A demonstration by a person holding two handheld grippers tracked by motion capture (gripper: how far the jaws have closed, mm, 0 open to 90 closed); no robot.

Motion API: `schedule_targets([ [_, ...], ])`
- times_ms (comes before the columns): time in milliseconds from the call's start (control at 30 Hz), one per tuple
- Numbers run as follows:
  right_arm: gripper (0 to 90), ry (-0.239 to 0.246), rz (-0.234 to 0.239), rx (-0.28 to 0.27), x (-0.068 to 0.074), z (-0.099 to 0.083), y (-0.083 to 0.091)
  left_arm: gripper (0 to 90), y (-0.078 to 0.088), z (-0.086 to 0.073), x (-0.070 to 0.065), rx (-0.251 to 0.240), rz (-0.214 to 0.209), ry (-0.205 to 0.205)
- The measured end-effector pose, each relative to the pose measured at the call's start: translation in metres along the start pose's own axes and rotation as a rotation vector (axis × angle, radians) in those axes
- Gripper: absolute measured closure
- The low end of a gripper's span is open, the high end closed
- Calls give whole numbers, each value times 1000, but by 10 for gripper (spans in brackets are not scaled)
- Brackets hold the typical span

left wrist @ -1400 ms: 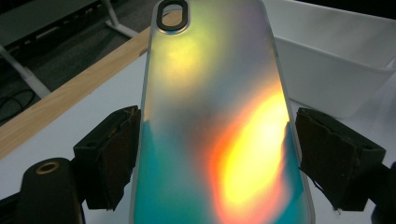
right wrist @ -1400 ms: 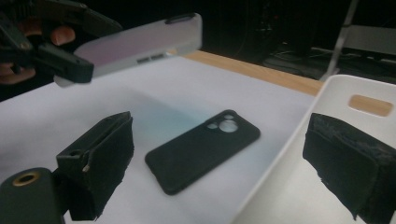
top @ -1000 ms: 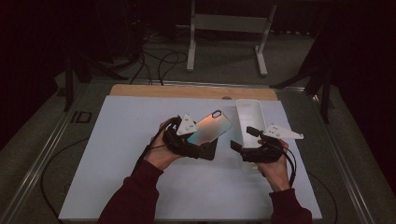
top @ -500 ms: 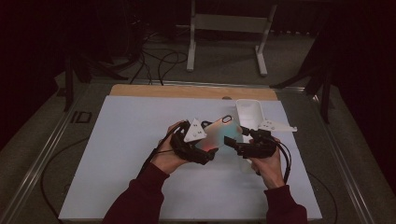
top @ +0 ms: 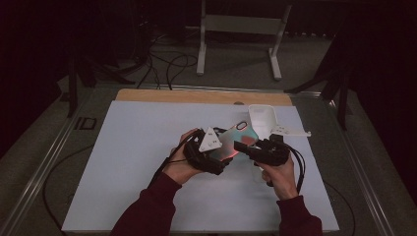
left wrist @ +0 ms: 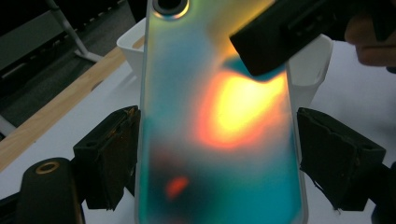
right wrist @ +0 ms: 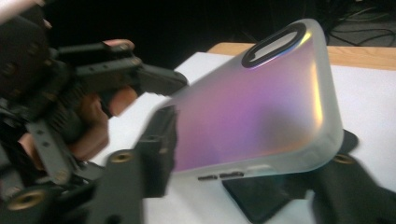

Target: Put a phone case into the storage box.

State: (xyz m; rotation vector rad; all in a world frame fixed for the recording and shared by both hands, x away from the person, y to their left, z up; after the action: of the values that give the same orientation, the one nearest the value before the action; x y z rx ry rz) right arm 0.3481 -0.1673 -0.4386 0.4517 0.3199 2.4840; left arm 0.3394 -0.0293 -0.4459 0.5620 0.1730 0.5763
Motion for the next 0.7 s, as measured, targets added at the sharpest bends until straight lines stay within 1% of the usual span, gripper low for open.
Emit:
schedule_targets([
  [33, 600, -7, 4, -4, 0, 1, 0, 169, -1, -1, 0, 2, 4, -1],
  [67, 600, -7, 4, -4, 0, 1, 0, 169, -1, -1, 0, 9, 10, -7],
  [133, 716, -25, 34, -27, 2, 3, 1, 169, -3, -3, -1, 22, 31, -23],
  [167, 749, -25, 42, -36, 3, 4, 2, 168, -5, -4, -1, 23, 42, -27],
  [200, 772, -21, 41, -39, 5, 5, 2, 168, -7, -5, -1, 30, 56, -31],
  [233, 783, -8, 41, -36, 8, 5, 1, 167, -8, -6, -1, 33, 64, -32],
  [267, 798, 13, 28, -29, 9, 5, 0, 167, -9, -6, -1, 29, 64, -25],
  [300, 815, 51, -17, -11, 12, 5, -2, 207, -9, -6, -1, 24, 56, -14],
  [333, 815, 51, -17, -11, 12, 5, -2, 207, -9, -6, 0, 23, 64, -9],
  [367, 815, 62, -26, -1, 12, 4, -2, 187, -8, -6, 1, 19, 72, -9],
  [400, 815, 62, -26, -1, 12, 4, -2, 174, -8, -6, 1, 19, 72, -9],
  [433, 817, 75, -39, 12, 9, 2, -3, 163, -6, -5, 2, 13, 58, 1],
  [467, 817, 76, -41, 13, 9, 2, -2, 157, -4, -4, 5, 8, 37, 25],
  [500, 817, 80, -42, 13, 9, 2, -2, 152, -4, -4, 5, 8, 37, 25],
  [567, 817, 86, -43, 9, 9, 3, -1, 148, -3, -4, 7, 5, 29, 43],
  [600, 817, 86, -43, 9, 9, 3, -1, 145, -3, -4, 7, 5, 29, 43],
  [633, 818, 89, -45, 8, 9, 3, -1, 145, -2, -5, 8, 2, 9, 60],
  [667, 818, 101, -49, 4, 9, 5, 0, 138, -2, -5, 9, 2, 5, 66],
  [700, 818, 103, -50, 1, 9, 5, 1, 137, -2, -6, 10, 5, -2, 71],
])
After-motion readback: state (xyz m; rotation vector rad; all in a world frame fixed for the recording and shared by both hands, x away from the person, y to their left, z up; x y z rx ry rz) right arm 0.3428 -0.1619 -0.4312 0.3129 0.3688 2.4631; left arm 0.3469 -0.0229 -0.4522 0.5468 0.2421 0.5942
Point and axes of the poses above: each handheld gripper's, and its own axes: y roughly backward along the jaws, z roughly out of its top, x roughly to its left, the point moved 7 cm from there along -y, roughly forward along the jaws, and after that the axes turned 10 degrees about y, right-handed, at the moved point
